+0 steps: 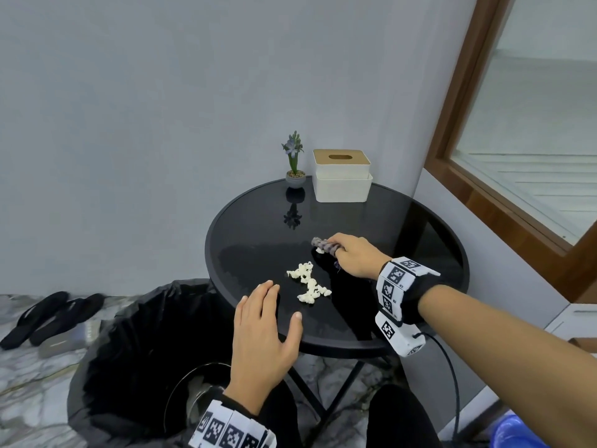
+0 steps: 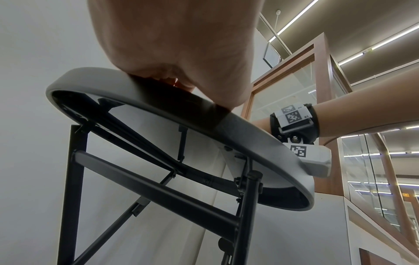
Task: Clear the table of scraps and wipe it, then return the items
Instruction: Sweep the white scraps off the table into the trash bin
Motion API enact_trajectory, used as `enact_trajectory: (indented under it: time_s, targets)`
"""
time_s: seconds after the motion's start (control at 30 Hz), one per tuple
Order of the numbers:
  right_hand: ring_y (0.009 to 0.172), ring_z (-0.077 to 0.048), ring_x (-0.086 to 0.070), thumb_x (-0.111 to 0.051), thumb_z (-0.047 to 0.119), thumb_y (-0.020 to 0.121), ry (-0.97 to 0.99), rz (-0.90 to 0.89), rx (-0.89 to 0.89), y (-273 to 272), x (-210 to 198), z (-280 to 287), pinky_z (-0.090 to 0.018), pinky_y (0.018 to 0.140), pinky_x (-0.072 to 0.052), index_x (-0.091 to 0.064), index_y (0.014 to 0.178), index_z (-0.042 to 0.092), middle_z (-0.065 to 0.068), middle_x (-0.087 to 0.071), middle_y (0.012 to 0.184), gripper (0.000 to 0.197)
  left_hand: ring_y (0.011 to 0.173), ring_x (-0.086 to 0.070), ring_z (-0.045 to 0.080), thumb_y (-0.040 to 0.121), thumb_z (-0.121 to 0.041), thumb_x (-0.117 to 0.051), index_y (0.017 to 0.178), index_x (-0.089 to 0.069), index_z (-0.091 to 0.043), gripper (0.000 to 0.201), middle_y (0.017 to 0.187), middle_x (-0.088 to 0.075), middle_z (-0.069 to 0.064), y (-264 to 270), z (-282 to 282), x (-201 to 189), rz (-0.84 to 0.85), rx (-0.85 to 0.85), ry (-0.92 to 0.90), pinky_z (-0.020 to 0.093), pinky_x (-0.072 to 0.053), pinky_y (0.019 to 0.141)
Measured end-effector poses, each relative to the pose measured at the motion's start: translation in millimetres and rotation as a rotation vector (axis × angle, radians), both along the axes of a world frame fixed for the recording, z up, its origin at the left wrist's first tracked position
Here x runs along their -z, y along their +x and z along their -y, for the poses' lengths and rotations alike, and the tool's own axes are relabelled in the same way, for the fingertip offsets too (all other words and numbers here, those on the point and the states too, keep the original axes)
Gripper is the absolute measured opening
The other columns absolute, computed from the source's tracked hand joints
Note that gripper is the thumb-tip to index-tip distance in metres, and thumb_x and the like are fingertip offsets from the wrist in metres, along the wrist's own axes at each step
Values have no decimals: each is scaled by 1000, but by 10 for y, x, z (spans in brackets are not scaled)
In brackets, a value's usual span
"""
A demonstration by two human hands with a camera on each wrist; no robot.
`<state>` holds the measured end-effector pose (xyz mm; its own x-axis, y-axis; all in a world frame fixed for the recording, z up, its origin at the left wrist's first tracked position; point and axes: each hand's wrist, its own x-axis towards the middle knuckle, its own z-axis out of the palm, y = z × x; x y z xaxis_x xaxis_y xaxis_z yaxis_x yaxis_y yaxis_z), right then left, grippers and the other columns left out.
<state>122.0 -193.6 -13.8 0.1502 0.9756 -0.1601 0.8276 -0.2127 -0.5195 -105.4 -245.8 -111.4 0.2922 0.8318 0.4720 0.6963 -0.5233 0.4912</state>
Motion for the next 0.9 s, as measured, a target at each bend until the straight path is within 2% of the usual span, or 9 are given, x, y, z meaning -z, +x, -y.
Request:
enact_trajectory:
  time_s: [0.17, 0.37, 0.47, 0.57, 0.63, 0.67, 0.73, 0.8, 0.9]
  targets:
    - [92, -17, -65, -36, 15, 94, 12, 1, -134, -94, 9, 95, -27, 84, -48, -58, 123, 22, -6, -69, 110, 37, 138, -39, 15, 91, -49, -47, 138, -51, -10, 61, 146, -47, 1, -14, -10, 6, 2, -5, -1, 34, -16, 120]
    - [103, -16, -60, -37, 11, 92, 90, -61, -138, -101, 21, 329, -30, 93, -48, -60, 123, 24, 0, -66, 117, 41, 139, -37, 15, 92, -51, -48, 139, -50, -13, 60, 148, -44, -1, -48, -29, -14, -28, 17, 6, 38, -22, 119]
    - [85, -11, -62, -36, 7, 92, 255, -153, 17, -62, 44, 414, -8, 71, -45, -64, 117, 22, 0, -68, 102, 40, 140, -35, 16, 93, -51, -46, 140, -49, -13, 61, 148, -44, 0, -122, -80, -49, -24, 33, 17, 31, -21, 116]
    - [68, -7, -61, -37, 8, 95, 377, -175, 88, -36, 80, 473, -6, 56, -43, -60, 116, 18, -3, -66, 91, 33, 141, -35, 19, 93, -52, -44, 140, -49, -12, 62, 147, -45, 1, -229, -204, -95, -44, 31, 7, 35, -27, 116]
    - [74, -12, -64, -36, 8, 96, 345, -128, 49, -53, 141, 500, -12, 63, -47, -57, 115, 15, -5, -65, 92, 30, 142, -34, 21, 93, -54, -42, 140, -48, -11, 64, 147, -45, 2, -310, -334, -100, -77, 23, -8, 40, -29, 117]
    - [81, -20, -66, -36, 8, 95, 320, -84, 23, -65, 191, 503, -22, 71, -50, -56, 115, 13, -7, -65, 95, 29, 142, -33, 21, 92, -55, -41, 141, -48, -12, 66, 147, -44, 2, -349, -402, -97, -95, 20, -18, 41, -29, 117]
    - [108, -30, -60, -37, 10, 94, 289, 63, -32, -90, 329, 495, -35, 92, -47, -53, 122, 10, -11, -62, 113, 32, 144, -29, 21, 91, -59, -38, 143, -46, -13, 69, 150, -42, 2, -410, -512, -78, -122, 15, -46, 42, -26, 119]
    - [137, -27, -37, -37, 15, 96, 297, 196, -59, -120, 458, 470, -35, 112, -30, -46, 134, 7, -13, -48, 141, 40, 147, -24, 21, 90, -62, -35, 145, -44, -15, 72, 153, -38, 2, -438, -562, -61, -141, 17, -62, 41, -20, 121]
    - [147, -23, -19, -34, 16, 98, 305, 251, -57, -168, 510, 447, -31, 119, -13, -36, 142, 2, -14, -34, 153, 46, 149, -17, 20, 91, -62, -27, 147, -41, -17, 73, 157, -33, 0, -432, -540, -50, -161, 24, -73, 40, -10, 122]
